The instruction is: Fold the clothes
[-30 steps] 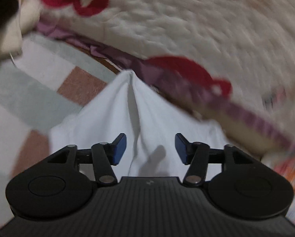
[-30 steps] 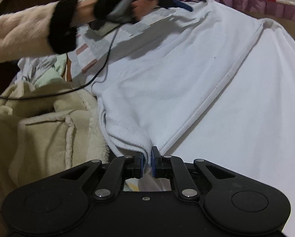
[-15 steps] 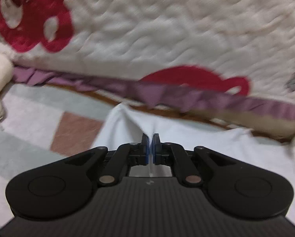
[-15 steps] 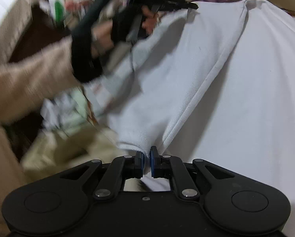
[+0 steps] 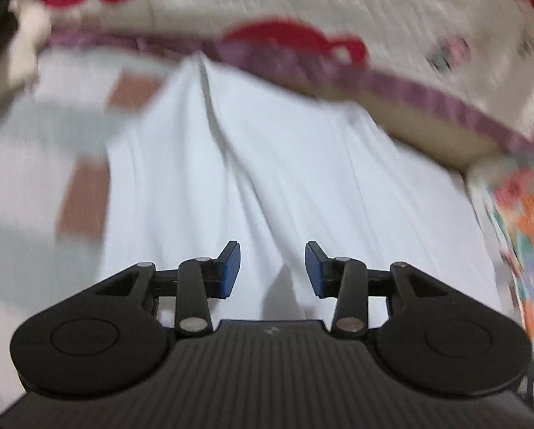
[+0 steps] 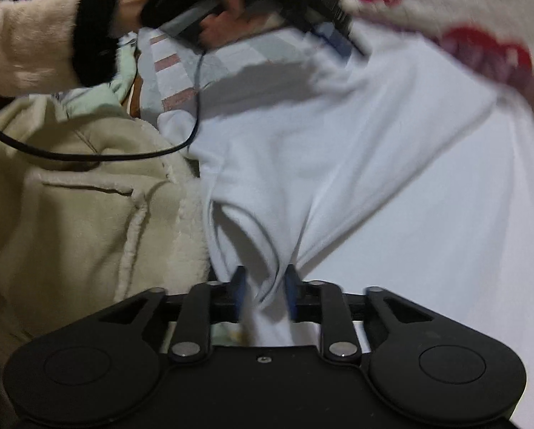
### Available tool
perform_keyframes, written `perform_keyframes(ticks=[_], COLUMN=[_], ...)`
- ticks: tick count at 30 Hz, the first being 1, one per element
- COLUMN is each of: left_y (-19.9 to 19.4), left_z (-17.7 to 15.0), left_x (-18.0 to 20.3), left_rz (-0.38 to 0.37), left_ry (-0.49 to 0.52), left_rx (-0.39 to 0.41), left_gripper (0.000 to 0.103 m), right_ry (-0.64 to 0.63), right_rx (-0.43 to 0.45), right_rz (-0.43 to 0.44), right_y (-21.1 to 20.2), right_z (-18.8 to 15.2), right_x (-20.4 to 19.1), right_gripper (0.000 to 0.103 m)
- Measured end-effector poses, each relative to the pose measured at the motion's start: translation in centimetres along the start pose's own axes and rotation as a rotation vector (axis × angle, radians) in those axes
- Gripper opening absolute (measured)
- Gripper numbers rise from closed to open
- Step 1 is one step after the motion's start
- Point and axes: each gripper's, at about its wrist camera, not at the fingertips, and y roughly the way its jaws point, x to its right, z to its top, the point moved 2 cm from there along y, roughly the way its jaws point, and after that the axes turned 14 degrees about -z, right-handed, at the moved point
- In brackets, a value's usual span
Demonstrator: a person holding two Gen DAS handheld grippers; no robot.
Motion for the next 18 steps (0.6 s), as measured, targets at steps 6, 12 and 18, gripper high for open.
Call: perform_keyframes(ticks=[6, 12, 18], left_y=[-1.7, -3.4, -3.2], left_z=[-6.2, -7.2, -9.0], left_x=[0.9, 2.3, 1.1], left_rz=[0.08, -0.017, -0.25], left_ry=[0.002, -0.059, -0.339], left_rx=[-0.132, -0.084, -0.003], left_gripper=[0.044, 0.047, 0.049], right_ry=[-0.065, 0.084, 0.448], right_rx=[0.134, 0.205, 0.206], right_rz=[-0.02, 0.08, 0.287], right_y=[-0.7, 1.2, 1.4], right_z=[1.9, 4.7, 5.5], right_x=[0.0, 1.0, 3.4], right_gripper=[0.048, 0.008, 0.01])
